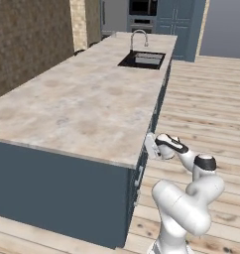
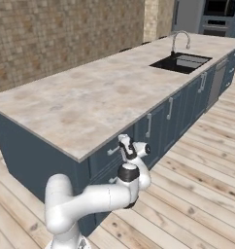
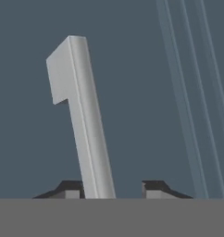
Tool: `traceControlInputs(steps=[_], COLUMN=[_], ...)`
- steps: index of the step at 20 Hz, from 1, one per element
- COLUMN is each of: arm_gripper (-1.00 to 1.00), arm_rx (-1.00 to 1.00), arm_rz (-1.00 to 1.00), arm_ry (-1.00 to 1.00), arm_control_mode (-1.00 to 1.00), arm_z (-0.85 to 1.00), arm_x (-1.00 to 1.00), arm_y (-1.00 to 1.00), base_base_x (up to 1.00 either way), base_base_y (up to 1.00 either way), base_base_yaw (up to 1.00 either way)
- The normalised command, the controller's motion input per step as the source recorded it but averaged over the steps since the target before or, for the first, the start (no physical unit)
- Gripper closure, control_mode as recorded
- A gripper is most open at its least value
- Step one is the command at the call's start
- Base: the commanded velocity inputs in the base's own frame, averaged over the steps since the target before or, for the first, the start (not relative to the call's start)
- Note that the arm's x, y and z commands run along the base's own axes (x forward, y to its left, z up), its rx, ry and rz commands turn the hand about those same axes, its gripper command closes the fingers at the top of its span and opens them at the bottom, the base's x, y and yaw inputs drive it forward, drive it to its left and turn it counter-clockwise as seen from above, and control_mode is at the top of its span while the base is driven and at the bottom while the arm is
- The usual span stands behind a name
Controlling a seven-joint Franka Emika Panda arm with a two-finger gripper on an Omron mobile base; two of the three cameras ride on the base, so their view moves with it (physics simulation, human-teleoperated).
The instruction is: Take a straw from the drawer in front and place it inside the glass cup on the dining counter.
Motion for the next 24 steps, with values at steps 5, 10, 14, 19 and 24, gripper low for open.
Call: traceControlInputs(steps=[5,10,14,19,24], arm_gripper=[1.00,1.00,1.00,1.00,1.00], arm_rx=[0.04,0.00,0.00,0.00,0.00], arm_rz=[0.00,0.00,0.00,0.02,0.05], arm_ry=[0.05,0.05,0.05,0.02,0.02], arm_control_mode=[-1.00,-1.00,-1.00,-1.00,-1.00], arm_z=[-0.20,-0.46,-0.51,-0.41,-0.33], arm_x=[0.00,-0.03,-0.39,-0.59,-0.57], arm_y=[-0.03,-0.48,-0.96,-1.00,-1.00], base_base_x=[0.00,0.00,0.00,0.00,0.00], base_base_y=[0.00,0.00,0.00,0.00,0.00], base_base_yaw=[0.00,0.00,0.00,0.00,0.00])
